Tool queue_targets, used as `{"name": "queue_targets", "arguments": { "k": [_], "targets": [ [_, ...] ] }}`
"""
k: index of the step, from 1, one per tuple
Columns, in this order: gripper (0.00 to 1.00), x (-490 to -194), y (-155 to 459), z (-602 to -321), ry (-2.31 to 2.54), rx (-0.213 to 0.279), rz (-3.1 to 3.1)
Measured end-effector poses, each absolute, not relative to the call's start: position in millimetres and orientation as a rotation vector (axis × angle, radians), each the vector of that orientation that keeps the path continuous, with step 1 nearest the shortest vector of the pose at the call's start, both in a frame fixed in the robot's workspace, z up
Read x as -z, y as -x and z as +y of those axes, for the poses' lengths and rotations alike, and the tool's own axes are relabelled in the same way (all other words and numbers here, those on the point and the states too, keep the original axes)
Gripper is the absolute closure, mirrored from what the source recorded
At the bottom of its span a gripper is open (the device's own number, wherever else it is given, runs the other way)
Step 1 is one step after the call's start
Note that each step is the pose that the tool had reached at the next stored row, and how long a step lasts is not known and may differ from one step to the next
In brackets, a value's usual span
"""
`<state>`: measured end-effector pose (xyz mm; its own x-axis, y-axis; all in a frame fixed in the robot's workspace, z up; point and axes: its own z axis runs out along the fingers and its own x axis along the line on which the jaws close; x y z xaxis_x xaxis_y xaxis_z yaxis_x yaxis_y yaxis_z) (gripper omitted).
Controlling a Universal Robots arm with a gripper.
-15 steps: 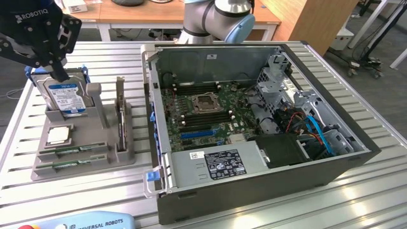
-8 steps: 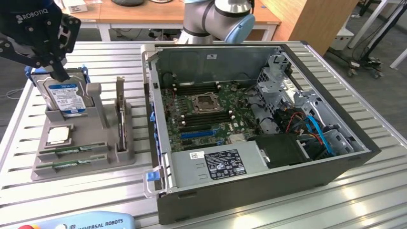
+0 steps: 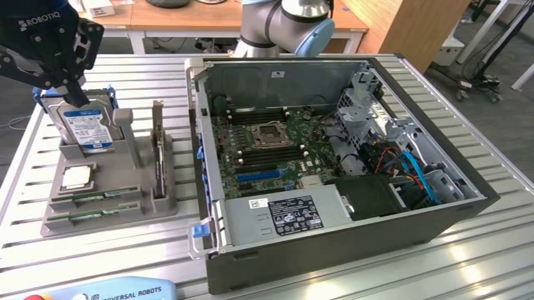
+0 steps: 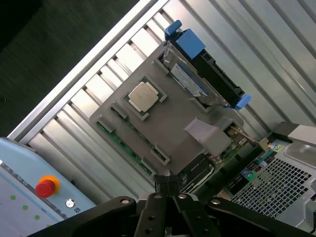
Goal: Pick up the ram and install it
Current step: 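Pick up the ram and move it above insertion slot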
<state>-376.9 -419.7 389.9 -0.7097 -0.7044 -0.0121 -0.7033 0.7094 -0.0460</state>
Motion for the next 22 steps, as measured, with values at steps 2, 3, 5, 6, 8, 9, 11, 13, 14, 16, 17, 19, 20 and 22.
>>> {"name": "queue_targets", "arguments": {
  "k": [2, 3, 5, 6, 8, 9, 11, 13, 14, 16, 17, 19, 20, 22],
  "targets": [
    [0.9, -389.9, 376.9, -419.8, 1.185, 0.059, 2.878],
    [0.9, -389.9, 376.9, -419.8, 1.185, 0.059, 2.878],
    [0.9, -389.9, 376.9, -419.8, 1.185, 0.059, 2.878],
    [0.9, -389.9, 376.9, -419.8, 1.185, 0.059, 2.878],
    [0.9, -389.9, 376.9, -419.8, 1.191, 0.059, 2.874],
    [0.9, -389.9, 376.9, -419.8, 1.196, 0.059, 2.871],
    [0.9, -389.9, 376.9, -419.8, 1.204, 0.059, 2.866],
    [0.9, -389.9, 376.9, -419.7, 1.217, 0.058, 2.86],
    [0.9, -389.8, 376.9, -419.7, 1.234, 0.058, 2.853],
    [0.9, -389.7, 377.0, -419.7, 1.28, 0.057, 2.832],
    [0.9, -389.7, 376.9, -419.7, 1.305, 0.056, 2.82],
    [0.9, -389.6, 376.9, -419.8, 1.355, 0.055, 2.796],
    [0.9, -389.5, 376.9, -419.8, 1.381, 0.055, 2.783],
    [0.9, -389.3, 376.9, -419.8, 1.428, 0.054, 2.758]
  ]
}}
